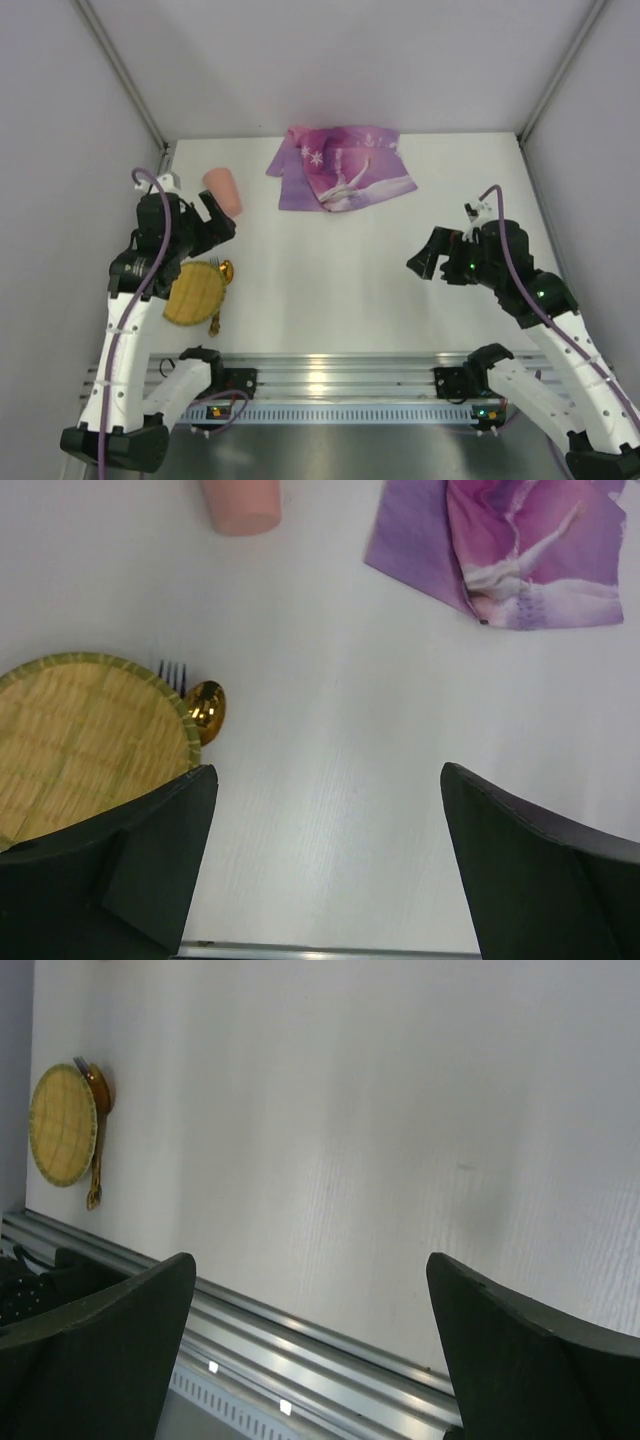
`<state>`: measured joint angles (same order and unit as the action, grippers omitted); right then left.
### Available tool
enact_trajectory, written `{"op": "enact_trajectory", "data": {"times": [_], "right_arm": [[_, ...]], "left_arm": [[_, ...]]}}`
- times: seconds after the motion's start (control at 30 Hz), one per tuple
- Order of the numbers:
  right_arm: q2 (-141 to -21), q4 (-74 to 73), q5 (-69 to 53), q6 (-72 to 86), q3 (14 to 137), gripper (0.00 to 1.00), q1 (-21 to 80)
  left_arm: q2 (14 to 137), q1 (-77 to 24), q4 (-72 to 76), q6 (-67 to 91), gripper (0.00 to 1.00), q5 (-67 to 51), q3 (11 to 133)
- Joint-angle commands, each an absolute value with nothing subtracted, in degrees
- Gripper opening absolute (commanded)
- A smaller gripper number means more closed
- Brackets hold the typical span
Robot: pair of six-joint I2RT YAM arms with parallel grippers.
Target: Set the dinner table for one person
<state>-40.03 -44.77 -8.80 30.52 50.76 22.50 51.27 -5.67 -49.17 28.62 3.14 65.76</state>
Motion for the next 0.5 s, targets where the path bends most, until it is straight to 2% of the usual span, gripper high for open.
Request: {"op": "enact_trajectory", "data": {"times": [0.0,0.07,0.23,0.47], "right_arm": [[-41.2,-43.0,-12.7,31.0,51.3,1.00,22.9],[-41.8,-43.1,-11.7,29.3,52.7,1.00,22.9],[-46.6,-43.4,-6.4,27.8,55.6,1.00,22.7],[-58.9,-41.8,-5.9,25.2,61.8,1.00,18.4]], "left_arm": [[56.2,-5.6,-47.2,27.8,0.98,-11.6,64.7],[59.1,-5.8,-38.5,29.5,0.98,-17.9,61.8],[70.8,-7.2,-26.9,37.9,0.98,-12.1,60.6],[99.9,-16.2,-28.1,38.2,0.98,-1.7,78.8]]}}
